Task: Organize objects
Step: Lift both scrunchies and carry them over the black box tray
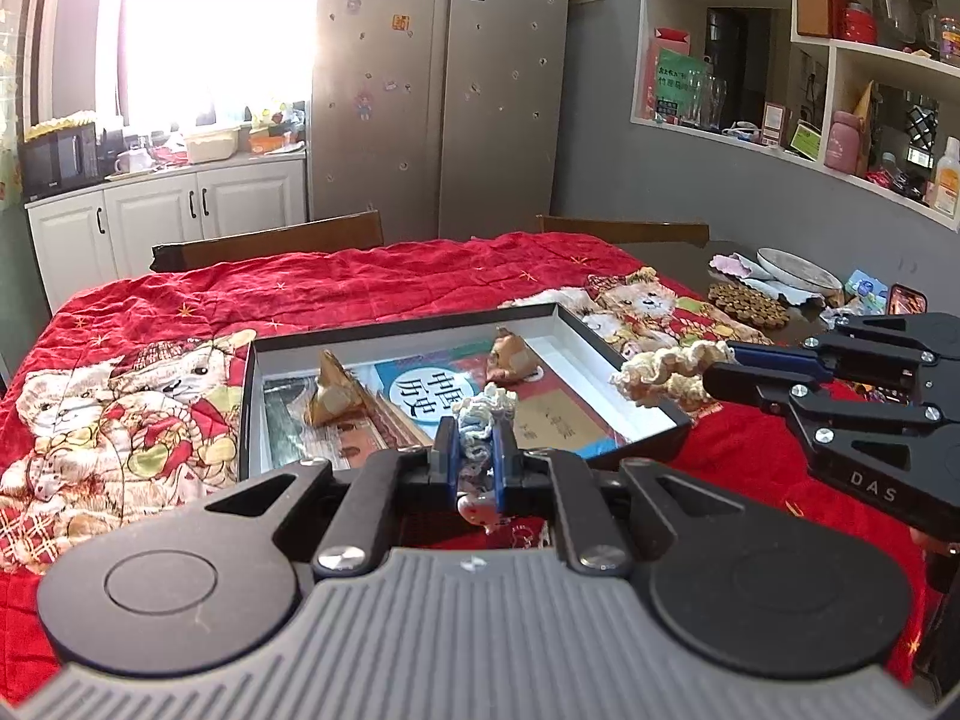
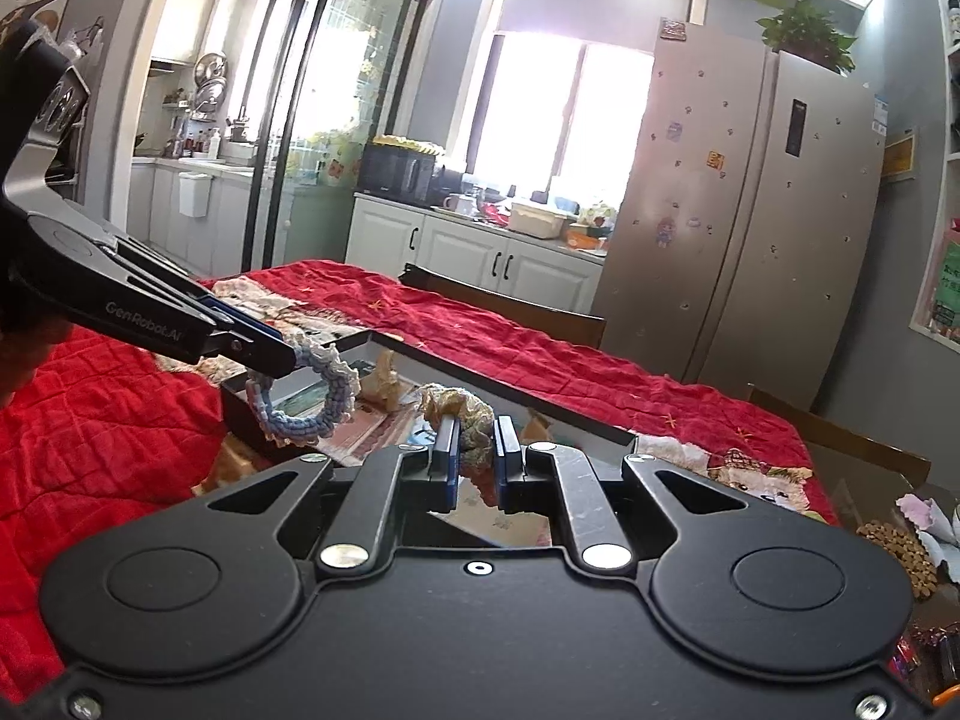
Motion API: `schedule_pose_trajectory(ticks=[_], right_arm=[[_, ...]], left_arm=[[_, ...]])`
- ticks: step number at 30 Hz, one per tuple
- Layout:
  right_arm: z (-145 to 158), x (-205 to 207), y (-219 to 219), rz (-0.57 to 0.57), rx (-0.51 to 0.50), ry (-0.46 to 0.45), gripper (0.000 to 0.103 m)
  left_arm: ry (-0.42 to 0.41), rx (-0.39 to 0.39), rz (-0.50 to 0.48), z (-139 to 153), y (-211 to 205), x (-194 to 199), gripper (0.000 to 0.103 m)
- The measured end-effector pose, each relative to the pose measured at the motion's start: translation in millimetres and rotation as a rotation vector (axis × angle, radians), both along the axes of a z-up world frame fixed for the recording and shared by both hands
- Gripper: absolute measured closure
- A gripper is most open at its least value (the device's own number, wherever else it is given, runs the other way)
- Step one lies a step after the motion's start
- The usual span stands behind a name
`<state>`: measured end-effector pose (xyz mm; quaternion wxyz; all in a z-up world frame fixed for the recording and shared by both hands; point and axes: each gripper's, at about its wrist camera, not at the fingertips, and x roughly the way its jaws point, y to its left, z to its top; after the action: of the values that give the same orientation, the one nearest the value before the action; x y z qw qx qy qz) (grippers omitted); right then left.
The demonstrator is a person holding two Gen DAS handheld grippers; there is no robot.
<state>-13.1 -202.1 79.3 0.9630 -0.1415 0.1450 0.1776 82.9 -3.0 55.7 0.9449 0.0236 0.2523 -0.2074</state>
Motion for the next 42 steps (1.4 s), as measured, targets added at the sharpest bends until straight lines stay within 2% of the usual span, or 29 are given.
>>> schedule_pose_trajectory(ticks=[22, 42], right_arm=[[8.7, 59.1, -6.3, -0.072, 0.042, 0.017, 0.092], [0.0, 126.0, -9.5, -0.135, 0.092, 0.078, 0.092]], left_arm=[[0.011, 0.0, 0.055, -1.0, -11.5, 51.9, 0.089], [0.031, -0.018, 0.103, -4.8, -20.4, 93.9, 0.089]])
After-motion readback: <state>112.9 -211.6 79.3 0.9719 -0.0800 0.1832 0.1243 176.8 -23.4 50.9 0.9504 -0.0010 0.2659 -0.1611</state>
